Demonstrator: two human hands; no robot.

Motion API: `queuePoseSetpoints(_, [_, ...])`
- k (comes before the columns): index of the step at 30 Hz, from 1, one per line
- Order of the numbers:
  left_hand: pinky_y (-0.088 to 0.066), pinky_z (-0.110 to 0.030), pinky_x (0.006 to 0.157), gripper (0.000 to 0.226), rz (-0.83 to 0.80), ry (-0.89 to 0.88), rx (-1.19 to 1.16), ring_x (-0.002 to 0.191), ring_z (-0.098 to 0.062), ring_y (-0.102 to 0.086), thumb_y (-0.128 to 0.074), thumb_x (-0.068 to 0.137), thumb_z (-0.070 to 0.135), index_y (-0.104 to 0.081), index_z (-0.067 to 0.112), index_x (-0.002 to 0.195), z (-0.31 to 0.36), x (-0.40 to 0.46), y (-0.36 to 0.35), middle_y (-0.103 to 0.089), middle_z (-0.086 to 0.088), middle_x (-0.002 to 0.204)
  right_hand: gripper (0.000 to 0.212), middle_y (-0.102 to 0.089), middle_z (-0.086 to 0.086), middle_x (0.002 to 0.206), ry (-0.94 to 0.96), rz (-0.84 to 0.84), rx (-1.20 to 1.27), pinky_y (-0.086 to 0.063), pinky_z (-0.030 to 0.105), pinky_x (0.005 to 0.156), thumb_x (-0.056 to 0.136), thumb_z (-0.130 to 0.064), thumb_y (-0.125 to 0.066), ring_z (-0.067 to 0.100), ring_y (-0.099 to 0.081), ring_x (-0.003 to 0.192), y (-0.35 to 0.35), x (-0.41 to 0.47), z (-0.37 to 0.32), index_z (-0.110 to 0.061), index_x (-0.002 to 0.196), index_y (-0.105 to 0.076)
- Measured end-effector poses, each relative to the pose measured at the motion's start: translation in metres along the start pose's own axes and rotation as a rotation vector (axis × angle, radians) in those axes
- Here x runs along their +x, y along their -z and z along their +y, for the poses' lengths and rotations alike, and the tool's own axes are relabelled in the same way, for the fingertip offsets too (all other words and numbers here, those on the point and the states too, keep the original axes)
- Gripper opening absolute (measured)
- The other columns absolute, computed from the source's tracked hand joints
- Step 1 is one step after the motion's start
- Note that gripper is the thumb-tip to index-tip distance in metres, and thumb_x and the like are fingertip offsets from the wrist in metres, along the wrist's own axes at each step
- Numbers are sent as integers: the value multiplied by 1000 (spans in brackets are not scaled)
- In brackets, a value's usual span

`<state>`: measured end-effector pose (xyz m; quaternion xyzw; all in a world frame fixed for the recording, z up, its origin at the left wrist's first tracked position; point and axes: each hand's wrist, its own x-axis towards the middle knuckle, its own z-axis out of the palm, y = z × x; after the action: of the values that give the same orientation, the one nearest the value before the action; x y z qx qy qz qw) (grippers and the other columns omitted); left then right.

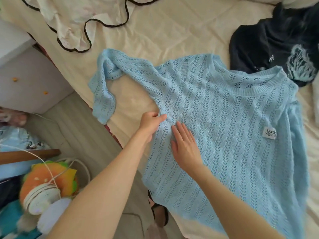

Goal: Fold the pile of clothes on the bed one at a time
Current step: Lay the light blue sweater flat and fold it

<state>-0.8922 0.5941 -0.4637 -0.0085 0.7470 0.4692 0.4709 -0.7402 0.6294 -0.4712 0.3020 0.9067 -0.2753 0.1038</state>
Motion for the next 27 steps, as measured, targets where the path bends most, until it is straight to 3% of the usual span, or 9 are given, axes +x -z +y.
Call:
queuePoseSetpoints(3, [-47,-34,69,19,143,24,-67,77,-21,-55,-70,82,11,-61,2,96,-8,-2,12,-61,-9,85,53,-2,0,160,-21,-51,-88,13,37,116,103,-28,-27,19,5,147,-2,0,0,-19,152,-11])
queuePoseSetpoints(5, [-44,-29,63,20,316,10,-49,80,-22,-54,-69,83,13,-55,9,97,-10,2,26,-59,-9,93,53,0,0,160,-41,-83,-117,12,41,117,103,-33,-26,21,8,147,-2,3,-1,-20,152,-11])
queuePoseSetpoints(10, [-37,-33,96,53,762,-189,285,116,-29,-47,-69,82,19,-43,4,127,0,21,88,-46,-16,129,59,8,0,160,-41,-42,-124,10,46,116,101,-43,-27,22,12,146,0,7,-5,-26,152,-2])
queuePoseSetpoints(14, [-29,-34,110,73,688,-80,285,133,-27,-34,-67,85,30,-30,3,141,2,44,129,-33,-14,145,62,16,-3,158,0,-191,-200,17,49,113,98,-54,-17,20,18,145,-11,12,-10,-31,151,5])
queuePoseSetpoints(19, [-45,-37,94,27,549,-133,336,111,-28,-53,-63,86,23,-56,5,104,8,61,133,-54,-15,121,62,23,-10,154,-5,-253,-166,18,47,112,97,-57,-15,11,26,139,-17,19,-1,-34,150,9])
queuePoseSetpoints(21, [-46,-24,76,12,593,-200,238,91,-23,-56,-58,89,21,-54,11,94,14,54,130,-59,-5,97,62,21,-10,156,12,-291,-167,17,46,113,96,-58,-15,10,25,140,-14,24,4,-36,149,11])
queuePoseSetpoints(23, [-37,-7,56,11,654,-313,189,71,-8,-50,-53,89,18,-45,18,82,23,34,126,-50,9,77,62,20,-10,156,17,-346,-147,16,44,114,96,-58,-17,11,21,143,-7,28,7,-38,149,10])
queuePoseSetpoints(25, [-35,-3,54,9,687,-459,197,64,6,-50,-52,89,16,-44,17,85,34,3,119,-47,16,75,59,14,-11,158,1,-356,-49,15,41,115,98,-54,-20,10,16,144,3,27,4,-37,150,1])
queuePoseSetpoints(27, [-35,-4,58,8,688,-560,226,66,5,-50,-52,89,16,-49,13,96,43,-27,109,-52,14,80,54,-3,-9,159,-80,-307,216,8,37,117,100,-48,-24,9,3,146,15,23,-6,-30,151,-15])
